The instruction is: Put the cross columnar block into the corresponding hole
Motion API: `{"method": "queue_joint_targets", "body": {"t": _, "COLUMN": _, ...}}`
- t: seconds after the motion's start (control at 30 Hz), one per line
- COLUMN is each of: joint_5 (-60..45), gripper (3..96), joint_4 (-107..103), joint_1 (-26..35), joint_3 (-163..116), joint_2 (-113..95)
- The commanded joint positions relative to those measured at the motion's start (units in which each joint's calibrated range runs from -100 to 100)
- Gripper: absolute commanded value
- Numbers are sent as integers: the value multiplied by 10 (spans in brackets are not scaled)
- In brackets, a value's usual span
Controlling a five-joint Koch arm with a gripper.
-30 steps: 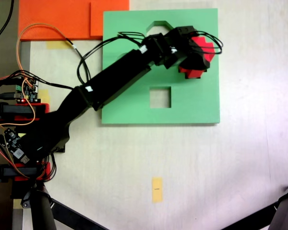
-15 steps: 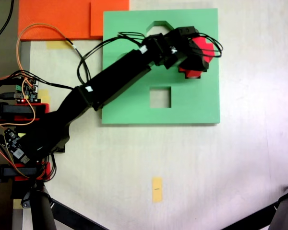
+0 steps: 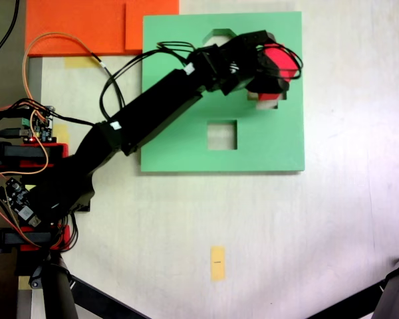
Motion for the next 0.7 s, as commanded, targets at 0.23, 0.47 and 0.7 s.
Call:
{"method": "queue_joint_targets", "body": {"t": 0.23, "joint_5": -2, "gripper": 470, "joint_4": 56, "joint_1": -5, "joint_3": 46, "joint_2": -20}}
{"method": "queue_joint_targets", "body": {"t": 0.47, "joint_5": -7, "gripper": 472, "joint_4": 75, "joint_1": -7, "joint_3": 46, "joint_2": 19}}
{"method": "queue_joint_targets", "body": {"t": 0.7, "joint_5": -9, "gripper": 472, "joint_4": 95, "joint_1": -7, "joint_3": 47, "joint_2": 53}}
